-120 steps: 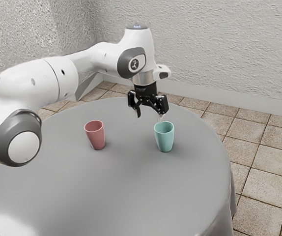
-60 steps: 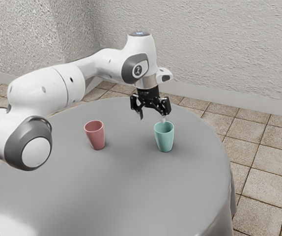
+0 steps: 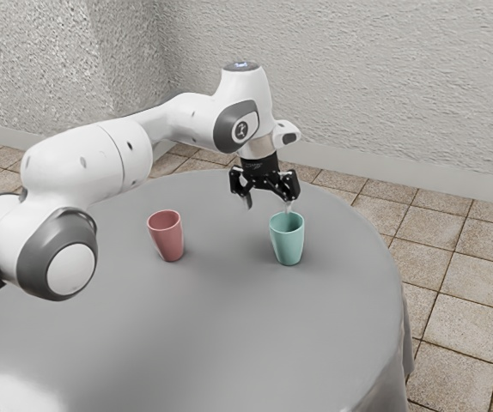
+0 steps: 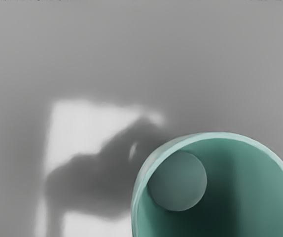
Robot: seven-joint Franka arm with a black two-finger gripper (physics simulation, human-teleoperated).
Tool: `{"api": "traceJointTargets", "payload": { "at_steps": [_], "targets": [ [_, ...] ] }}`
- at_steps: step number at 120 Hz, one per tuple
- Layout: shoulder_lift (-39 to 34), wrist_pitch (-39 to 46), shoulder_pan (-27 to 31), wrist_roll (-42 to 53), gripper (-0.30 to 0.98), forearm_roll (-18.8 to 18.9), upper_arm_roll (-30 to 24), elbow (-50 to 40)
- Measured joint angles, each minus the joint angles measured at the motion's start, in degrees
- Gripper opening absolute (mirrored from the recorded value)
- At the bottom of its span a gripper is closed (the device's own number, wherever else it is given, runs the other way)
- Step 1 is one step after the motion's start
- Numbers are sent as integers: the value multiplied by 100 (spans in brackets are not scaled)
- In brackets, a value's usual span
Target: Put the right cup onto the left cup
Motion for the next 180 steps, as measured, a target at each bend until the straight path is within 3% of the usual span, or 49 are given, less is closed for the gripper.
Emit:
{"api": "traceJointTargets", "payload": {
  "at_steps": [167,180],
  "targets": [
    [527,423,9,-18,69,-4,0,161],
    [537,461,9,-1,62,-12,1,158]
  ]
}}
